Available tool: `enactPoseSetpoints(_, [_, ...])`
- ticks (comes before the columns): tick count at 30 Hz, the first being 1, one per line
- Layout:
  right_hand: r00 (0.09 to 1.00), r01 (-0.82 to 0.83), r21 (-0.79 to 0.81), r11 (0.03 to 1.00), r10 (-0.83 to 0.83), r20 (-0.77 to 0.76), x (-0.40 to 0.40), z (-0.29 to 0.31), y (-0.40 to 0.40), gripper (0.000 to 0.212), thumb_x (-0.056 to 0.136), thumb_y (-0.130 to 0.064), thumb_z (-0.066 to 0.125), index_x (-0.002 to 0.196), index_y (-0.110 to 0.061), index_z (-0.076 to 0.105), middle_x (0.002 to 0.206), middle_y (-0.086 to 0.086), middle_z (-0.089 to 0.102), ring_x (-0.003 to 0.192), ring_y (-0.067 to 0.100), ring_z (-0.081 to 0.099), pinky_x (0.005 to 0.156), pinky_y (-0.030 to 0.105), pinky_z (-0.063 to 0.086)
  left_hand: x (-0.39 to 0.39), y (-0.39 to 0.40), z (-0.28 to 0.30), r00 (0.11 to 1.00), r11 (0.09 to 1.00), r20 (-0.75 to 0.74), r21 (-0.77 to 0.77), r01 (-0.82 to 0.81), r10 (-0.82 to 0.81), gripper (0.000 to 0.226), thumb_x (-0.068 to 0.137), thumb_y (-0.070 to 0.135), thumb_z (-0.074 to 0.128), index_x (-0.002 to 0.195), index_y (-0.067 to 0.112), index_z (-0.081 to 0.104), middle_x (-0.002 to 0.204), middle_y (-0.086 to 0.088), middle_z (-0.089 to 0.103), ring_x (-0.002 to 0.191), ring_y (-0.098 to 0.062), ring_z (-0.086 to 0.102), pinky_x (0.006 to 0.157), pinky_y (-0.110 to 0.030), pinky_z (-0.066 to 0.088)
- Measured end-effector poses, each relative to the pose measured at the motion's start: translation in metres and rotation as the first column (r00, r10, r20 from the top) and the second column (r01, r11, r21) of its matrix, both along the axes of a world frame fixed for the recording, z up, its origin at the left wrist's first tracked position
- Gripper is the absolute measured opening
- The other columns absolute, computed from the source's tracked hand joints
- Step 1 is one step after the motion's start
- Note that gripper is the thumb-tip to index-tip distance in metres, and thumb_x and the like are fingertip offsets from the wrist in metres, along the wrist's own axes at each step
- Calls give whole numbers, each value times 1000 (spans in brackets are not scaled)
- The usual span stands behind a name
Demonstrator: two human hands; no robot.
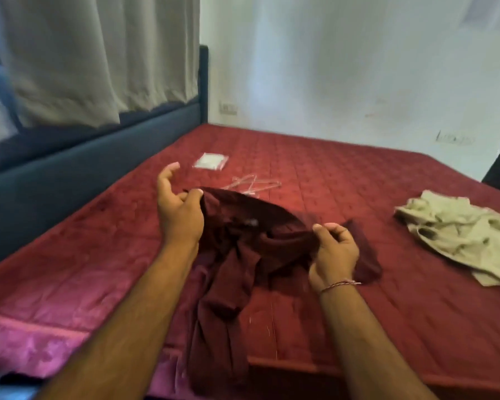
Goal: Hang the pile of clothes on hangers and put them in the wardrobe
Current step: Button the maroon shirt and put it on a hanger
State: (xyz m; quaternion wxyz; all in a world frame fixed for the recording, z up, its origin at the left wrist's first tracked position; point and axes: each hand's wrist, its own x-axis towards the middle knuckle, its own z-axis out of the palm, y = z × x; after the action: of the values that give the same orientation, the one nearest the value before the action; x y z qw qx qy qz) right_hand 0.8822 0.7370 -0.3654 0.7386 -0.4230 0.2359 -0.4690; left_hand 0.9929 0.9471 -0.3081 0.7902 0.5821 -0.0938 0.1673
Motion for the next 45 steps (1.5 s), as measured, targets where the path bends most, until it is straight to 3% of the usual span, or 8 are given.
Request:
enactPoseSetpoints(4, [990,-115,-223,968,131,59,17,117,-44,32,88,15,58,93,-12,74,86,13,70,72,21,65,72,31,57,29,10,121,969,995,233,61,76,-88,35,84,-2,54,74,21,78,68,5,71,63,-9,61,66,-28,49])
enactPoseSetpoints(10, [839,-488,-538,687,538,-74,-15,256,-62,28,80,10,63,105,1,70,90,16,74,74,25,71,63,26,60,35,18,246,835,912,381,63,405,-397,17,91,-1,69,100,11,76,83,-7,71,67,-13,65,61,-22,56])
enactPoseSetpoints(14, [781,-405,-733,546,-210,-588,30,267,-106,35,79,11,61,95,-14,78,95,13,79,95,31,72,82,29,55,97,-5,264,958,804,134,580,132,-254,31,89,-7,59,111,7,76,92,-16,72,77,-25,69,72,-32,56])
enactPoseSetpoints(18, [770,-143,-883,446,-511,-383,43,242,-107,36,75,2,65,102,-18,79,103,9,79,106,29,71,99,31,49,110,-21,236,884,680,459,623,-387,83,40,88,1,62,125,14,69,110,-8,71,97,-22,64,84,-31,51])
enactPoseSetpoints(24, [870,-152,-656,739,-215,-443,45,81,-67,30,67,-15,68,82,-40,76,81,-11,77,80,12,74,86,36,61,71,-47,73,846,684,526,651,-330,-92,20,80,5,73,94,19,72,94,-1,71,87,-21,66,84,-37,55])
enactPoseSetpoints(29, [908,-127,-210,969,29,-418,6,-80,-21,27,73,-11,83,98,-18,75,100,11,79,87,22,73,89,47,61,12,-47,-84,818,473,254,881,26,-517,47,83,12,75,128,18,63,116,6,59,87,-10,62,90,-28,52])
enactPoseSetpoints(36, [924,-99,-39,994,77,-375,-8,-84,-8,15,88,0,74,84,-12,67,67,4,63,59,20,54,58,32,51,-19,-15,-127,923,702,353,696,-149,-155,31,82,-3,64,108,12,69,111,3,62,104,-15,61,95,-26,49])
enactPoseSetpoints(45, [954,-137,-80,987,110,-278,-18,-88,-5,13,94,-1,69,88,-13,68,55,-6,53,46,6,46,42,23,46,-23,-6,-138,960,501,161,865,-26,-228,17,89,18,69,103,25,73,105,11,68,96,-15,64,87,-35,54])
